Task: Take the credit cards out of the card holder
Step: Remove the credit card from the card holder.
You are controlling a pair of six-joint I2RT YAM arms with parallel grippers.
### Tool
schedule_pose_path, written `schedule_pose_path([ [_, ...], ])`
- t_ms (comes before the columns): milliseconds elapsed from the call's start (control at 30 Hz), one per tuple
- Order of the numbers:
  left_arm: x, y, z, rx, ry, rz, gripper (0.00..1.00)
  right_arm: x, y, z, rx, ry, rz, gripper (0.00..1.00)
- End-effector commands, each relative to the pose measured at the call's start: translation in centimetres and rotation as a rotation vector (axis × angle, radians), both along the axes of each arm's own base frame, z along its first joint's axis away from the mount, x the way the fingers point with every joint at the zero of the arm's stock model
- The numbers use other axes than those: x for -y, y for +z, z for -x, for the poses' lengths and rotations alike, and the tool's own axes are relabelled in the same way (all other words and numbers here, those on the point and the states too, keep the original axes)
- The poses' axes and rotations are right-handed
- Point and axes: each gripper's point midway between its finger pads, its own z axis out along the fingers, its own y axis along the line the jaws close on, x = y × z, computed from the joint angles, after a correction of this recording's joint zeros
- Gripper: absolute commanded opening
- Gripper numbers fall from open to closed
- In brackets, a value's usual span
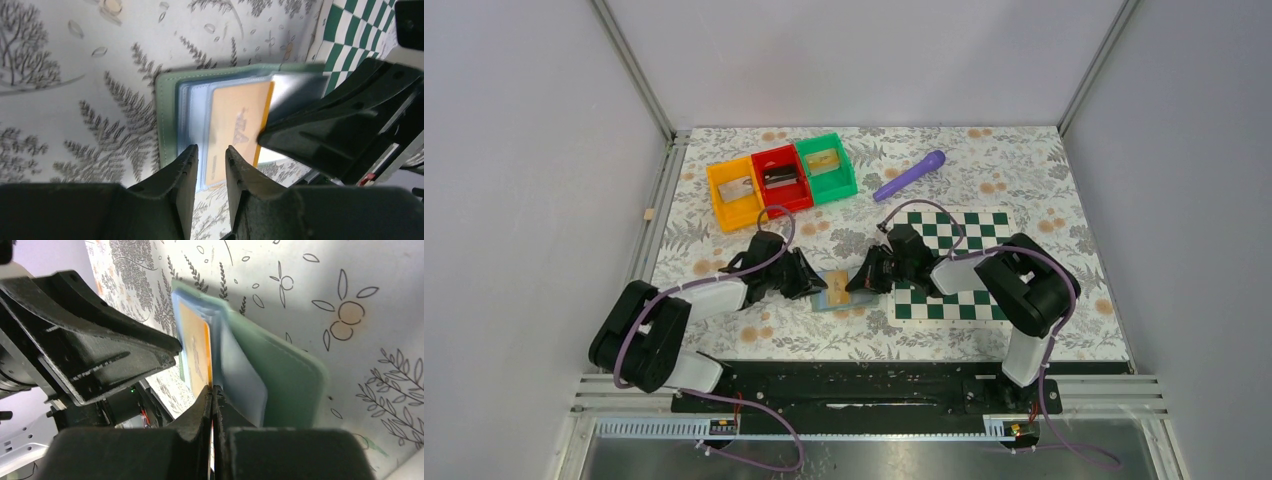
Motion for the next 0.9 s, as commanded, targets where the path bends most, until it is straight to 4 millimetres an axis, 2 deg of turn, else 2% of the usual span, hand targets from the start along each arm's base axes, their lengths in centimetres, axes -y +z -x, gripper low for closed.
schedule_pose_path([
  [0, 0.2, -0.8, -1.1, -0.014, -0.005, -0.033, 0.28, 0.8, 1.4, -0.5, 0.055, -0.005, 0.016, 0.00],
  [167, -0.9, -2.2, -0.9, -0.047, 0.011, -0.111, 0.27, 2.1, 1.8, -0.9, 0.073, -0.024, 0.029, 0.00],
  [533, -2.0, -3.0, -0.5, -0.073, 0.017, -0.181, 0.27, 3.9, 2.1, -0.8, 0.086, -0.044, 0.040, 0.00],
  [867, -1.8, -2.0, -0.7, -0.052, 0.025, -0.161, 0.28, 4.8, 3.9, -0.6, 0.115, -0.063, 0.021, 0.00],
])
